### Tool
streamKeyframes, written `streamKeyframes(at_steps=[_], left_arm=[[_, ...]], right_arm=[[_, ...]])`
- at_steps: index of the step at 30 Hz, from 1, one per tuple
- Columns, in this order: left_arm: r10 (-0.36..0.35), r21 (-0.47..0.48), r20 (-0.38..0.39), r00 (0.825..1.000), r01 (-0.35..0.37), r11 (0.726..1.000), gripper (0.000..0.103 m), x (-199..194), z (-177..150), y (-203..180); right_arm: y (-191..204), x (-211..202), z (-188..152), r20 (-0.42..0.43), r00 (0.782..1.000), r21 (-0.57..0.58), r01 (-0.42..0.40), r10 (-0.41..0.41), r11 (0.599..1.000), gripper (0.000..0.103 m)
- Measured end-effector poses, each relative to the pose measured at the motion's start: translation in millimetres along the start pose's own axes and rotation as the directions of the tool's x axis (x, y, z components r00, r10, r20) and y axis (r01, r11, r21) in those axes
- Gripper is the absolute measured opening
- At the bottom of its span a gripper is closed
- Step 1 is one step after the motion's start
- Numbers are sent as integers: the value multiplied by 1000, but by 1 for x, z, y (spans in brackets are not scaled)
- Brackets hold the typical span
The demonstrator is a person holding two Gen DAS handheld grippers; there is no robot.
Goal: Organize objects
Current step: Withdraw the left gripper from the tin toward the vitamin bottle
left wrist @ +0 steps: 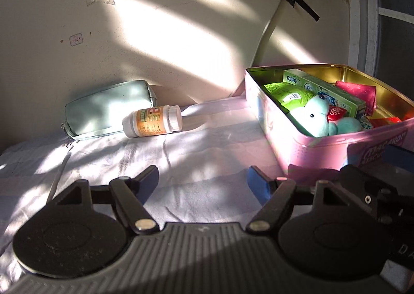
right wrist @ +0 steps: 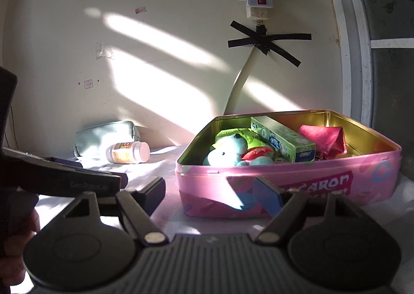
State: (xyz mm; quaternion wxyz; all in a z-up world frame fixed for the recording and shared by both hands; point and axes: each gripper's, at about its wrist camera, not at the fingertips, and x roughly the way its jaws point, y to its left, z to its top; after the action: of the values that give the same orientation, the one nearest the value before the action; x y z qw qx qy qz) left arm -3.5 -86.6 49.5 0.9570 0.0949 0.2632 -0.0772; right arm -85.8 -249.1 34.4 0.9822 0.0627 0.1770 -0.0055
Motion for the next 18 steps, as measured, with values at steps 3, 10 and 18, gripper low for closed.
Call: streamKeyframes(at_steps=[3,10,18], left_arm=[[19,-20,-26,999,-19,1000,78,6,-10,16],[60,-62,-59,996,-63,996,78,21,-24,46],[134,-80,-73,988,-140,987,82,37,-28,85]], right_arm=[[15,6,-7,-40,999,-20,-24,23,1000,77],[43,21,-16,-112,992,-65,-66,58,996,76],[79,53,-11,-200,973,-135,-144,116,980,76]])
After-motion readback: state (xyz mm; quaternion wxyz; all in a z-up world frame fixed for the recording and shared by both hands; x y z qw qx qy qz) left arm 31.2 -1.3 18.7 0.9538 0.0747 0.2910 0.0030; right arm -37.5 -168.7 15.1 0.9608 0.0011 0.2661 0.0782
